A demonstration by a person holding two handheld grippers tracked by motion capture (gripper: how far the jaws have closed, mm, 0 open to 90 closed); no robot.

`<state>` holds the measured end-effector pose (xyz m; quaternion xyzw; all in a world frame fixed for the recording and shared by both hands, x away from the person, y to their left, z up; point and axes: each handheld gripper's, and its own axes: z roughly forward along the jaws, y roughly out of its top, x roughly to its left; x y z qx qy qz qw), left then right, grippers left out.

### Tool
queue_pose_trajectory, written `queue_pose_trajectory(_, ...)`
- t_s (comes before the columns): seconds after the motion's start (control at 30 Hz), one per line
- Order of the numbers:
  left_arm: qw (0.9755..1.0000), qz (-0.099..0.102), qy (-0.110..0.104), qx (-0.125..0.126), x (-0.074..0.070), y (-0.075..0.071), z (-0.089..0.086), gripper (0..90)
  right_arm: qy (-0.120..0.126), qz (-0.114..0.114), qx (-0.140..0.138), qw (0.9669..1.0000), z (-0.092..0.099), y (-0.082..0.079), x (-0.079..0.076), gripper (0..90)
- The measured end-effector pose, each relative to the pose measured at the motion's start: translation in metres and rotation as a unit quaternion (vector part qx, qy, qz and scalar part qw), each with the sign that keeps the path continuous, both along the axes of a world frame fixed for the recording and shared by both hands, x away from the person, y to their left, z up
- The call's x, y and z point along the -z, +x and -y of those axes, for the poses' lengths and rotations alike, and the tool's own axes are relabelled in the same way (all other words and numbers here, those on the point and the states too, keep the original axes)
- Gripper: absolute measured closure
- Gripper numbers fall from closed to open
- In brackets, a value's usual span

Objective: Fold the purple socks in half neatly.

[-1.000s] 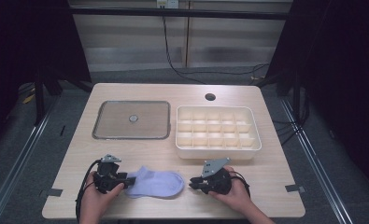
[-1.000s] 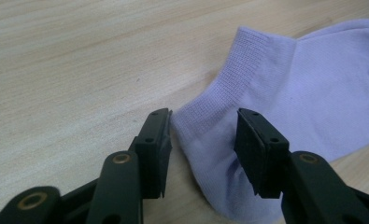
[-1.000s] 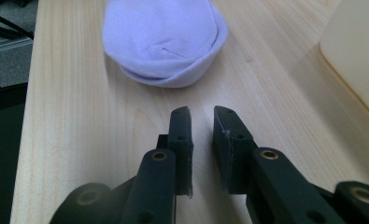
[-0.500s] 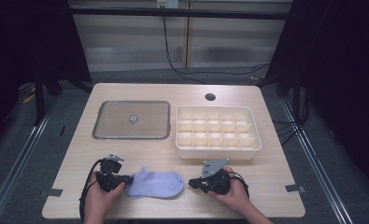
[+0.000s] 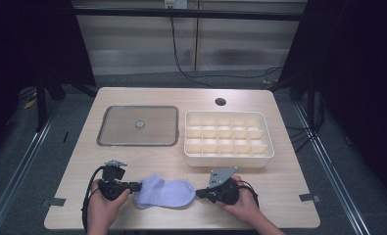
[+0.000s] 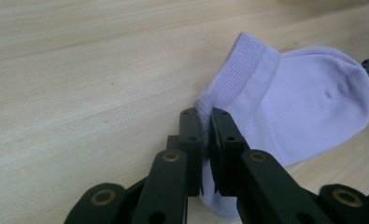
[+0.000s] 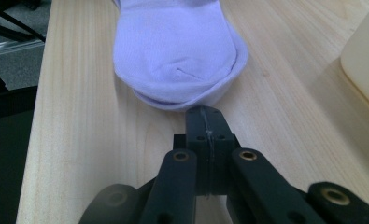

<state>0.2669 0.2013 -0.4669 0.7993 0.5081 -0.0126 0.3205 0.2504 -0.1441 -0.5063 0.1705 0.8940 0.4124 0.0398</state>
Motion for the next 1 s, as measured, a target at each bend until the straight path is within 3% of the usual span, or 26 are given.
queue_pose_trajectory(0.2,0.9999,-0.008,-0.009,0.012,-0.002,-0.001,0.001,84.4,0.008,-0.009,0.001,0.9999,0.001,0.001,0.001,90.0)
queue_pose_trajectory(0.23,0.9998,-0.009,-0.019,0.003,-0.002,-0.001,0.000,84.5,0.008,-0.010,0.002,0.9999,0.001,0.001,0.001,90.0)
queue_pose_trajectory(0.47,0.9994,-0.014,-0.029,0.008,-0.010,-0.001,0.006,84.5,0.004,-0.005,0.000,1.0000,0.000,0.001,0.000,90.0)
queue_pose_trajectory(0.73,0.9997,-0.014,-0.020,0.011,-0.018,-0.002,0.013,84.4,0.003,-0.006,-0.001,1.0000,0.001,0.001,0.000,90.0)
queue_pose_trajectory(0.97,0.9993,-0.016,-0.022,0.024,-0.024,-0.003,0.020,84.5,0.000,-0.009,0.000,1.0000,0.001,0.001,0.000,90.0)
queue_pose_trajectory(1.0,0.9994,-0.017,-0.027,0.016,-0.024,-0.003,0.020,84.4,-0.001,-0.008,0.000,1.0000,0.002,0.002,0.000,90.0)
